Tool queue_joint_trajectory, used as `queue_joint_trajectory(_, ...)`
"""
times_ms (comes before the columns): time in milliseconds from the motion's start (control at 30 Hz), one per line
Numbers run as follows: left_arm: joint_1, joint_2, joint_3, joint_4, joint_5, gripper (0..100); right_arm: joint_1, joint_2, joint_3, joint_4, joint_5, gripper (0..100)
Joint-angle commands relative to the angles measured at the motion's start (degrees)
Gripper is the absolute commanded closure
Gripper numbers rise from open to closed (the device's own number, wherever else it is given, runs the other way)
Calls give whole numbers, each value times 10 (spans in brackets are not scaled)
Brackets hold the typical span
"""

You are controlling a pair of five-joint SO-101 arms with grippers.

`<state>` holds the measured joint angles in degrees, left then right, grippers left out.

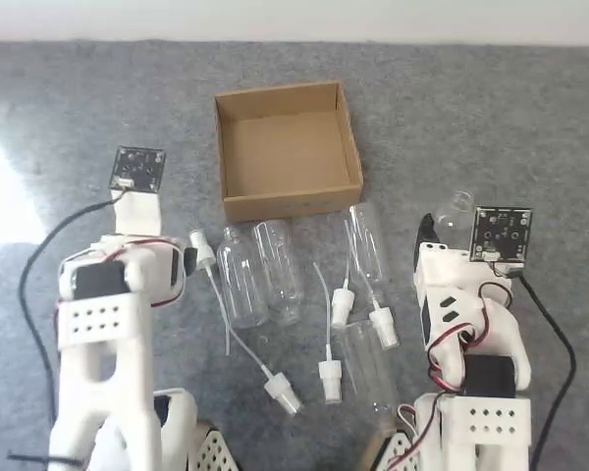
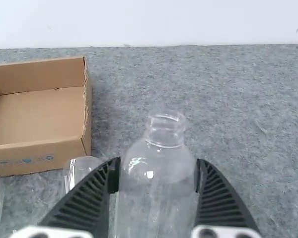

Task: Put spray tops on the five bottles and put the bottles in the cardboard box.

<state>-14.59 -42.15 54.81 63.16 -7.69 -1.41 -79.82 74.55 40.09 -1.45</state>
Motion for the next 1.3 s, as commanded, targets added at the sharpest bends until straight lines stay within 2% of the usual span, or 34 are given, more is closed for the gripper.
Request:
queue_joint_trajectory(0,4,46,-33,-47,37,786,3,-10,-5,-13,-5,891)
queue_joint_trajectory(367,27,152,-48,-111,95,815,2,-10,-5,-11,-3,891)
queue_joint_trajectory(1000,30,411,-252,-34,129,824,2,-10,-5,-11,-3,891)
queue_joint_trajectory(1267,84,473,-264,-38,156,823,1,-10,-5,-11,-3,891)
